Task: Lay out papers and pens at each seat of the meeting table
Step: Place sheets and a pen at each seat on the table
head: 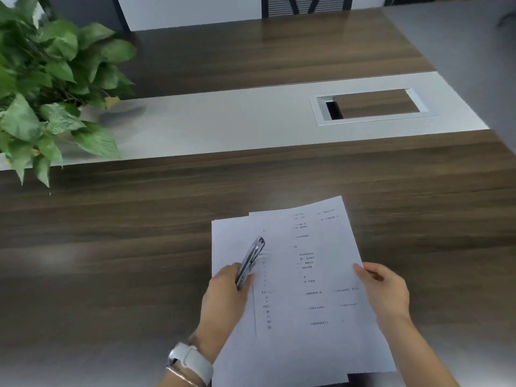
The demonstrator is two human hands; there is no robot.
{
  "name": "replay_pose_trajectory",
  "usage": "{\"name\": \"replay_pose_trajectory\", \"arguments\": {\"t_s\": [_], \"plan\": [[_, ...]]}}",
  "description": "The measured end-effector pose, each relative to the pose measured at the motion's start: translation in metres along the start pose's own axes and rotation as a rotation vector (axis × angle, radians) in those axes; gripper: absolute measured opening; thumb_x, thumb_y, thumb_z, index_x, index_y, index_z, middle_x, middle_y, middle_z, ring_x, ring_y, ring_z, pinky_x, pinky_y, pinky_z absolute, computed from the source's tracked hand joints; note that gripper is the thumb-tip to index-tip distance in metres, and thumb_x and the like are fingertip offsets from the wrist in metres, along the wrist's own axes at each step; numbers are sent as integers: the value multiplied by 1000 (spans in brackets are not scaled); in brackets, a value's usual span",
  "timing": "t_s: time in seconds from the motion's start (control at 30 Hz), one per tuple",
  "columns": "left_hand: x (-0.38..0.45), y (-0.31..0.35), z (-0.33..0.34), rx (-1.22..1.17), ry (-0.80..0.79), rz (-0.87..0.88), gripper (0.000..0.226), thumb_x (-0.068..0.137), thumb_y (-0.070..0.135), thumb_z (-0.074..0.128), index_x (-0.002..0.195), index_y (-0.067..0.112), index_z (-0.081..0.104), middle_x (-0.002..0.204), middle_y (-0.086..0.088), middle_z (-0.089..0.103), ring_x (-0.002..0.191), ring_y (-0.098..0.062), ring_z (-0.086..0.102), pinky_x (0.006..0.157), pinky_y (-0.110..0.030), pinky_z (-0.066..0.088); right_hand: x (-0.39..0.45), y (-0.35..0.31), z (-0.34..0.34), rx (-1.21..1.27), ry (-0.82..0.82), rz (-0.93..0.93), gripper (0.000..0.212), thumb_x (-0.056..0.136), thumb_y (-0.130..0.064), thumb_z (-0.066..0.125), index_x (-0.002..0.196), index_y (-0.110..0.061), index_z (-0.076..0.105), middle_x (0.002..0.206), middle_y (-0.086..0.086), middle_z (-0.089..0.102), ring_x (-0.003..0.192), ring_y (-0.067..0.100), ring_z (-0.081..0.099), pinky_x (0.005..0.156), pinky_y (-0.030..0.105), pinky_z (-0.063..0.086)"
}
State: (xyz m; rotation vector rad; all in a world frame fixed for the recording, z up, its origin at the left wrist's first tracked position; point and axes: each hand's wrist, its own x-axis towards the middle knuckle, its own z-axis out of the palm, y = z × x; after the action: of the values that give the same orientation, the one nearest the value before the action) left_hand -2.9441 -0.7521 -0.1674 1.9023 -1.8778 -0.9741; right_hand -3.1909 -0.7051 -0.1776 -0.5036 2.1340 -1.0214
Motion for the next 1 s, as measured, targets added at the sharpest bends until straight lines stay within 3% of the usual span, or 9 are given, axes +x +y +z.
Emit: {"name": "replay_pose_trajectory", "arguments": {"t_s": [0.07, 0.1, 0.17, 0.23, 0.37, 0.53, 0.67, 0.8, 1.0], "plan": [[9, 29, 17, 122, -127, 129, 14, 92, 37, 53, 96, 25, 59, 93, 10, 54, 90, -16, 57, 66, -21, 35, 21, 2, -21, 3, 54, 13, 6, 85, -17, 66, 89, -13, 66, 79, 1, 61, 84, 21, 55, 78, 32, 40], [15, 43, 29, 196, -178, 200, 29, 92, 40, 52, 115, 24, 58, 112, 9, 55, 103, -14, 57, 72, -20, 38, 33, 4, -32, -6, 85, 17, 8, 85, -17, 65, 90, -11, 67, 83, 4, 62, 86, 23, 56, 80, 34, 43], [27, 70, 53, 323, -287, 306, 53, 92, 45, 50, 139, 23, 40, 147, 10, 36, 122, -12, 50, 89, -22, 43, 58, 6, -56, -35, 142, 15, 16, 85, -19, 64, 96, -8, 69, 89, 6, 66, 91, 26, 60, 85, 38, 46], [37, 101, 75, 447, -408, 373, 69, 92, 46, 49, 149, 21, 19, 160, 11, 6, 132, -16, 43, 96, -30, 43, 83, 6, -79, -73, 179, 9, 22, 86, -20, 63, 102, -8, 70, 91, 7, 66, 93, 27, 60, 88, 40, 45], [55, 146, 117, 604, -564, 400, 91, 88, 52, 50, 151, 12, -3, 158, 5, -18, 130, -22, 44, 88, -35, 46, 125, 6, -118, -150, 229, 8, 26, 89, -23, 58, 107, -7, 67, 101, 12, 67, 99, 31, 58, 91, 42, 43], [71, 191, 166, 699, -578, 464, 96, 86, 59, 45, 150, 9, -6, 157, 5, -21, 109, -30, 58, 48, -26, 26, 158, 2, -146, -528, 408, -47, 43, 91, -35, 53, 129, -13, 54, 126, 18, 58, 120, 41, 43, 101, 55, 33], [82, 232, 196, 661, -587, 492, 95, 87, 57, 46, 150, 8, -7, 158, 4, -21, 111, -30, 57, 52, -29, 31, 161, 10, -143, -698, 356, -275, 55, 86, -46, 45, 131, -16, 53, 143, 14, 46, 134, 38, 35, 109, 57, 22], [85, 258, 222, 605, -619, 484, 95, 88, 55, 48, 150, 8, -7, 158, 2, -22, 114, -31, 55, 69, -33, 39, 175, 31, -149, -833, 170, -181, 74, 80, -62, 21, 147, -30, 24, 159, 4, 15, 147, 27, 7, 116, 49, 2], [80, 267, 244, 600, -611, 502, 95, 89, 54, 48, 149, 6, -7, 158, -3, -19, 108, -32, 58, 49, -23, 16, 187, 46, -165, -829, 176, -182, 75, 80, -63, 17, 148, -32, 15, 160, 2, 7, 147, 24, 1, 116, 47, -3]]}}
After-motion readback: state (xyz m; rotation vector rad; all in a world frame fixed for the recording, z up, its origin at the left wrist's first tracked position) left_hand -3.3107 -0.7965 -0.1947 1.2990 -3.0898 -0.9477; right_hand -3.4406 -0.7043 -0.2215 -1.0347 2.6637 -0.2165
